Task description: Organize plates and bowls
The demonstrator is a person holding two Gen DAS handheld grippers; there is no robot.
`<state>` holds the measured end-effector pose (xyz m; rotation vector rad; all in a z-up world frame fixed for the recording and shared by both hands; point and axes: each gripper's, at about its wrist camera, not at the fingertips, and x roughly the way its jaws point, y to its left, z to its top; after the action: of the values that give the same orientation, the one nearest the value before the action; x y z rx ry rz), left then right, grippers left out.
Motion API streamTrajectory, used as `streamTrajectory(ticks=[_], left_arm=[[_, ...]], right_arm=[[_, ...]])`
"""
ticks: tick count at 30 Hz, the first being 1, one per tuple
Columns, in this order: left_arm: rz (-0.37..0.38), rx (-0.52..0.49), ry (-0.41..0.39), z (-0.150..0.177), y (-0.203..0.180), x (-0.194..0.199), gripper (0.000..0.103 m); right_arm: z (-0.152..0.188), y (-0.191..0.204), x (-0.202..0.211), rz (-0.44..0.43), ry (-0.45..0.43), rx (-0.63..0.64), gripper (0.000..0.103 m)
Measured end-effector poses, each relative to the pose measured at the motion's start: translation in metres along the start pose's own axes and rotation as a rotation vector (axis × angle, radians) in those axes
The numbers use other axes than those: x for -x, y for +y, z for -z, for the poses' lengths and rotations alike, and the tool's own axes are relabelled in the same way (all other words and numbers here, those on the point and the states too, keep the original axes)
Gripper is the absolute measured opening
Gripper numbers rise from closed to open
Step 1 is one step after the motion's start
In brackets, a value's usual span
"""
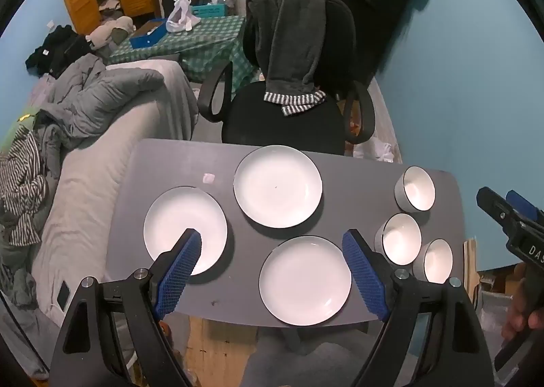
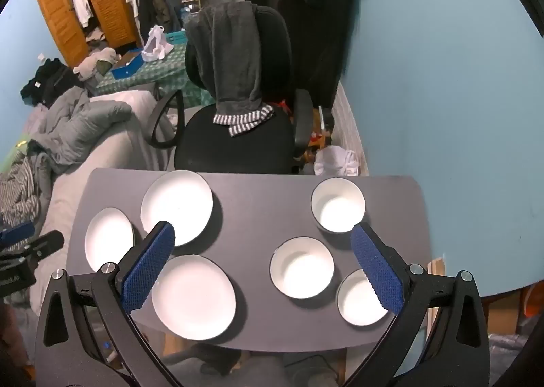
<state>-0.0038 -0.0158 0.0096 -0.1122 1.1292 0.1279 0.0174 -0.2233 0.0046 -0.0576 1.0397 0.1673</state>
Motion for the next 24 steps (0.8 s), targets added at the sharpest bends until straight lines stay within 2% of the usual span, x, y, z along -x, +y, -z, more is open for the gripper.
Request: streamTrajectory(ticks=[10,11,12,24], left_arm=[[-0.018,0.006,-0.026,0.017,-0.062,0.028,0.086],[0.015,0.026,0.002,0.001,-0.032,0.006,0.086],[0.062,0.024,0.015,0.000,0.011,-0.008,0.086],[0.072,0.022,0.008,0.002,0.009,-0.004,0.086]], right_arm=[[0.000,-0.004,0.001,-0.006,0.000,-0.006,0.102],[-0.001,-0.005,0.002,-0.007,0.001,-0.008,0.102],[-0.001,-0.005,0.002,-0.005,0.001,-0.009,0.102],[0.009,-0.006,0.001,-0.001,-0.005,-0.008,0.102]])
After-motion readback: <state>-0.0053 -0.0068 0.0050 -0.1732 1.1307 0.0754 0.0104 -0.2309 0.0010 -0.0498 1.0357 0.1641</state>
